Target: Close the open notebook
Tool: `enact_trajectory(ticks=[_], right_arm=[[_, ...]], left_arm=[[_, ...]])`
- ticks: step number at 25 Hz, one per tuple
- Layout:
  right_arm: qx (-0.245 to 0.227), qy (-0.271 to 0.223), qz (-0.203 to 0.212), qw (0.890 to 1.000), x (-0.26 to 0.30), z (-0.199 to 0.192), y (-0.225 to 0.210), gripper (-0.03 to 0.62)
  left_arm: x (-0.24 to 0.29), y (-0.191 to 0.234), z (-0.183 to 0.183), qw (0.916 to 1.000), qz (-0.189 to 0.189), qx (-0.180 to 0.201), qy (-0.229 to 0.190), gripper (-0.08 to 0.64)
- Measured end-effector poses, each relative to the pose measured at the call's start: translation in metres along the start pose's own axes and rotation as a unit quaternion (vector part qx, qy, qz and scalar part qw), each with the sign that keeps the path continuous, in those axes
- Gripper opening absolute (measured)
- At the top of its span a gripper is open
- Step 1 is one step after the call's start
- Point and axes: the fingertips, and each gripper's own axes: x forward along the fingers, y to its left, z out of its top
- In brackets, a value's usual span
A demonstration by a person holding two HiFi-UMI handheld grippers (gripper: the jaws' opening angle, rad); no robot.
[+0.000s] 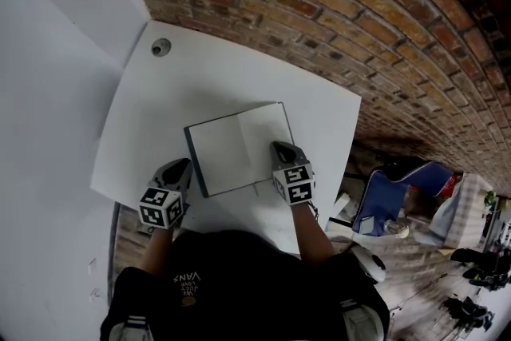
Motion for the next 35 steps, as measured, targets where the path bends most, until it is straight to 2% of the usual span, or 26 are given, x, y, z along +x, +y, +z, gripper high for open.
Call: enact_trajectory(ticks=[7,13,17,24,30,35], right_arm=[[0.002,0.032,-0.020,0.999,0.011,-0.013,-0.004,-0.002],[-0.008,0.041,-0.028,0.999,0.014,-0.017,-0.004,-0.002],[-0.032,0.043,-0.030,0.998,0.012,-0.011,0.002,-0.002],[-0.051,0.036,-0.037,0.997,0.013,-0.012,0.003,-0.002],[-0.052,0.029,-0.033,0.998,0.012,-0.011,0.003,-0.002],[-0.053,0.026,-0.027,0.998,0.011,-0.011,0.002,-0.002]], left_arm=[[0.013,0.005,-0.016,0.9984,0.006,-0.024,0.050,0.153],[0.020,0.007,-0.022,0.9960,0.015,-0.056,0.067,0.215],[0.025,0.003,-0.026,0.9940,0.013,-0.075,0.078,0.224],[0.028,0.001,-0.025,0.9914,0.034,-0.093,0.085,0.235],[0.031,-0.003,-0.026,0.9896,0.054,-0.111,0.075,0.236],[0.034,-0.009,-0.025,0.9863,0.060,-0.140,0.063,0.244]])
